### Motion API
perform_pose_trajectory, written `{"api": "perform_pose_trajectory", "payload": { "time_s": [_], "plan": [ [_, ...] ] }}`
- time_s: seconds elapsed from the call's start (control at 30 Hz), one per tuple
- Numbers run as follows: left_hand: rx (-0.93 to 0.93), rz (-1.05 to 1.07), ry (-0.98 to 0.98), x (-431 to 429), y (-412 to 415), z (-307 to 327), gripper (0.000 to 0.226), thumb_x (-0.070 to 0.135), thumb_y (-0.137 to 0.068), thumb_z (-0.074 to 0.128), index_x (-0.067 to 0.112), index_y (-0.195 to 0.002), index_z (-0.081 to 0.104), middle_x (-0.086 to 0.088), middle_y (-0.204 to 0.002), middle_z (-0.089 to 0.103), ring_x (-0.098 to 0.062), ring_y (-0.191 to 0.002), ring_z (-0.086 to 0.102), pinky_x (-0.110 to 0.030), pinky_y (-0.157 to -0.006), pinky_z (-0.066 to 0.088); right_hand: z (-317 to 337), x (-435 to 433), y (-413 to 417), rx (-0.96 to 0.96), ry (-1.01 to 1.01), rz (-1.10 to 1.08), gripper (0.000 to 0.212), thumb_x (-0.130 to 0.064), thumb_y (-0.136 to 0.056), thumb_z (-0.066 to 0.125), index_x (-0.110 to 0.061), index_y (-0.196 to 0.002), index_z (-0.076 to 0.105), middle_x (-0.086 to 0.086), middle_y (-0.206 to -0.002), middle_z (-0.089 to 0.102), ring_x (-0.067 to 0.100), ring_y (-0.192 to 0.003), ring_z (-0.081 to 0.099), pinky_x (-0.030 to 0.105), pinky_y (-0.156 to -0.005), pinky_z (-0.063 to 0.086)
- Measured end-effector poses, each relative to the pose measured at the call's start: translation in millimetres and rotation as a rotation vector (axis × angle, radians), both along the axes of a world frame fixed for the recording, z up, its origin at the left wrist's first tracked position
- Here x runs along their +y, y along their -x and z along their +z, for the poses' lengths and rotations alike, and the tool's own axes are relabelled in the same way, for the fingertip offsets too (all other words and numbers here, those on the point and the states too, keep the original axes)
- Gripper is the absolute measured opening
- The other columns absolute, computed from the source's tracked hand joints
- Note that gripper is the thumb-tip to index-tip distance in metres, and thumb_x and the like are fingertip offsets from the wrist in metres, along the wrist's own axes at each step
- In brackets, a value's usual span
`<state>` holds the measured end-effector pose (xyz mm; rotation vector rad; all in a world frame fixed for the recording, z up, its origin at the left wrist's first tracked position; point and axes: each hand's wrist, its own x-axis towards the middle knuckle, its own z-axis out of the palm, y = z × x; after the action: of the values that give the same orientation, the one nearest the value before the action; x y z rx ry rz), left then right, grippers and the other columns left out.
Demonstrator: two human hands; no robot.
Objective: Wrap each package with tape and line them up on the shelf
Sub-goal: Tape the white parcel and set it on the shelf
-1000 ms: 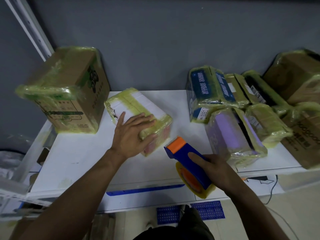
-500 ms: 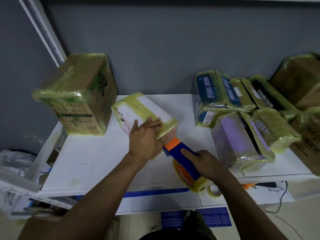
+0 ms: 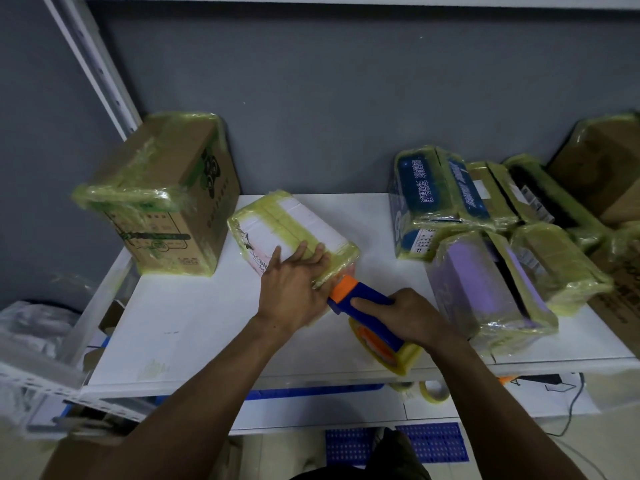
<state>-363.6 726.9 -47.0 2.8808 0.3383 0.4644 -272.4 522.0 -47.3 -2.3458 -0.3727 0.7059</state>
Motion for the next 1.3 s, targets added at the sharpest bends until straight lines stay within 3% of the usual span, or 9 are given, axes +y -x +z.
{"api": "perform_pose_trajectory", "payload": {
  "time_s": [0.27,0.53,0.73,0.87,0.97,1.07,1.13,1.2,1.3],
  "plan": [
    [0.029,-0.007,0.001,-1.9,-2.7,0.4,0.050,0.046,-0.098,0.053,0.024,-0.142,0.058,0.009,-0.154,0.047,-0.017,-0.149,0.035,-0.054,-0.123,0.019,5.7,8.2,-2.7,-0.082,0.140,0.027,0.068,-0.085,-0.073,0.064,-0.021,-0.093,0.057,-0.006,-0.085,0.065,0.014,-0.077,0.068,0.029,-0.069,0.056],
    [-0.028,-0.013,0.038,-0.7,-2.8,-1.2,0.049,0.045,-0.095,0.056,0.023,-0.138,0.062,0.009,-0.152,0.050,-0.017,-0.147,0.039,-0.054,-0.124,0.019,15.0,9.0,10.3,-0.280,0.230,0.036,0.072,-0.086,-0.079,0.057,-0.015,-0.096,0.062,-0.007,-0.079,0.060,0.017,-0.078,0.068,0.027,-0.065,0.049],
    [-0.050,0.016,0.127,-5.2,-1.3,3.4,0.060,0.052,-0.083,0.054,0.023,-0.135,0.065,0.008,-0.151,0.052,-0.016,-0.147,0.039,-0.056,-0.124,0.016,13.8,10.7,18.7,-0.378,0.243,0.010,0.064,-0.085,-0.082,0.052,-0.022,-0.084,0.053,-0.009,-0.075,0.056,0.016,-0.071,0.065,0.025,-0.057,0.045],
    [0.005,0.038,0.047,-7.7,-2.7,3.5,0.053,0.054,-0.092,0.054,0.028,-0.138,0.061,0.012,-0.154,0.047,-0.014,-0.149,0.032,-0.054,-0.124,0.016,17.7,16.3,22.3,-0.432,0.290,0.000,0.061,-0.085,-0.082,0.053,-0.025,-0.074,0.040,-0.012,-0.070,0.045,0.017,-0.069,0.058,0.029,-0.062,0.045],
    [-0.017,0.055,0.070,-7.6,-1.3,2.1,0.058,0.064,-0.094,0.048,0.029,-0.139,0.060,0.013,-0.154,0.048,-0.012,-0.150,0.032,-0.053,-0.125,0.014,15.2,13.3,27.0,-0.593,0.372,0.027,0.061,-0.082,-0.084,0.053,-0.022,-0.081,0.043,-0.007,-0.074,0.048,0.019,-0.068,0.057,0.029,-0.064,0.046],
    [-0.074,0.070,0.119,-9.8,2.8,3.0,0.068,0.073,-0.092,0.037,0.027,-0.135,0.064,0.013,-0.150,0.052,-0.013,-0.148,0.035,-0.059,-0.124,0.010,10.9,0.2,19.2,-0.480,0.385,-0.005,0.067,-0.081,-0.085,0.054,-0.014,-0.087,0.053,-0.001,-0.082,0.056,0.024,-0.078,0.065,0.033,-0.071,0.053],
    [-0.131,0.104,0.136,-12.8,5.1,-0.1,0.060,0.065,-0.092,0.044,0.028,-0.135,0.064,0.013,-0.149,0.053,-0.014,-0.148,0.035,-0.068,-0.119,0.004,9.6,-9.3,6.7,-0.339,0.282,-0.063,0.074,-0.082,-0.085,0.052,-0.008,-0.084,0.061,0.004,-0.080,0.066,0.025,-0.077,0.068,0.037,-0.076,0.058],
    [-0.160,0.131,0.178,-18.2,4.4,-6.0,0.055,0.051,-0.088,0.064,0.027,-0.137,0.060,0.011,-0.147,0.055,-0.019,-0.150,0.033,-0.073,-0.114,0.012,8.6,-18.3,-2.9,-0.254,0.189,-0.103,0.072,-0.079,-0.088,0.053,-0.009,-0.077,0.065,0.005,-0.069,0.068,0.022,-0.068,0.069,0.035,-0.068,0.057],
    [-0.205,0.155,0.279,-20.0,-3.0,-13.7,0.062,0.042,-0.079,0.082,0.028,-0.135,0.058,0.013,-0.145,0.055,-0.020,-0.145,0.034,-0.061,-0.103,0.045,4.4,-28.0,-6.6,-0.220,0.033,-0.196,0.065,-0.071,-0.088,0.061,-0.010,-0.066,0.065,-0.001,-0.049,0.064,0.009,-0.047,0.063,0.026,-0.053,0.043]
  ]
}}
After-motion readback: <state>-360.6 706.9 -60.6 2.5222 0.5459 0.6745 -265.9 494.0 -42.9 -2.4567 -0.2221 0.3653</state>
